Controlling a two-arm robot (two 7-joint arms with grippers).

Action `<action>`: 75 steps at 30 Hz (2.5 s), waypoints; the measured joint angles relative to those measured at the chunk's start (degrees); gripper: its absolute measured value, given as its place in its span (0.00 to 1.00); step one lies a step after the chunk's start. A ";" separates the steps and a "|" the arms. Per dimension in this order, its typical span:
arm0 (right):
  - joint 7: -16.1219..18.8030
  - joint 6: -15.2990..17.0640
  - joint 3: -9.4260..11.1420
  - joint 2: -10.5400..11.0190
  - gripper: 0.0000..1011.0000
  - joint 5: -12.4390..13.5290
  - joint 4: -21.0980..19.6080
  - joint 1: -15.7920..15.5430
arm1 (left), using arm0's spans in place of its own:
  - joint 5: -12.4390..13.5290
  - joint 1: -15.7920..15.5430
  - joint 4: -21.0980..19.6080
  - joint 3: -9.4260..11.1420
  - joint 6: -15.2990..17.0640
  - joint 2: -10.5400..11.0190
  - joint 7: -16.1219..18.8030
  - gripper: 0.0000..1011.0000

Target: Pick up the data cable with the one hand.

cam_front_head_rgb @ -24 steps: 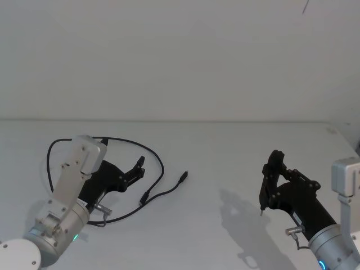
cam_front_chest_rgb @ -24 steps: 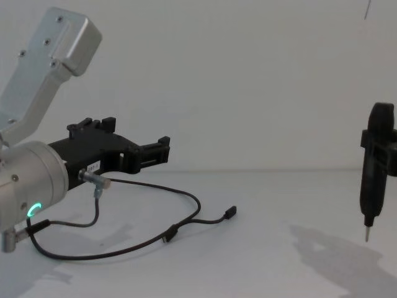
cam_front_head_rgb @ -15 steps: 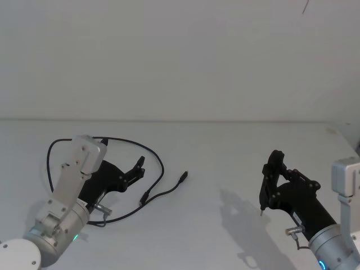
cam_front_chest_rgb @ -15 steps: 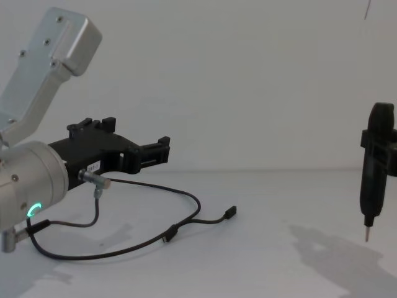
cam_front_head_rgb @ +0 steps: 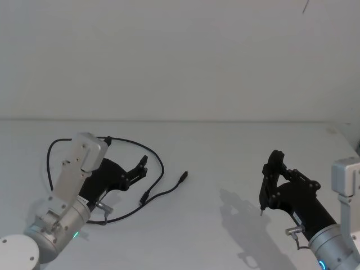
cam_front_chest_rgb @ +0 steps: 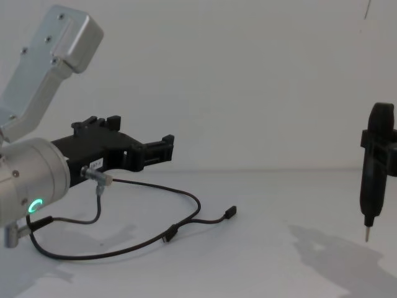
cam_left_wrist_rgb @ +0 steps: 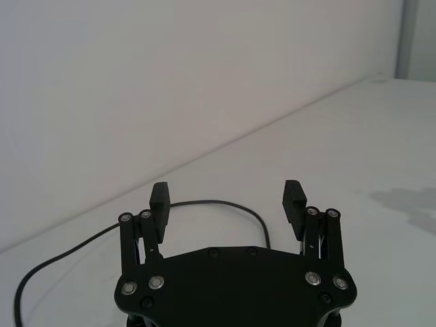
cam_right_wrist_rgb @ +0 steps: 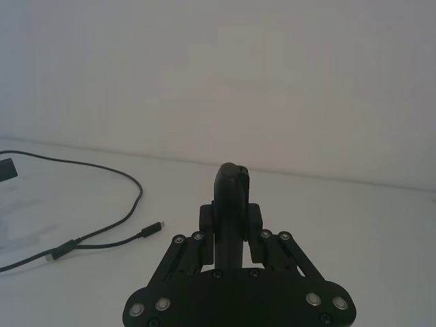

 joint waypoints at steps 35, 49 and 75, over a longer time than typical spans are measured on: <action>0.00 0.00 0.00 0.00 0.28 0.00 0.00 0.00 | -8.43 -5.66 5.25 3.47 8.09 4.96 -23.15 0.99; 0.00 0.00 0.00 0.00 0.28 0.00 0.00 0.00 | -6.95 -4.79 5.07 2.98 10.82 4.78 -20.40 0.99; 0.00 0.00 0.00 0.00 0.28 0.00 0.00 0.00 | -7.34 -7.33 12.89 2.59 9.60 -1.84 -20.34 0.99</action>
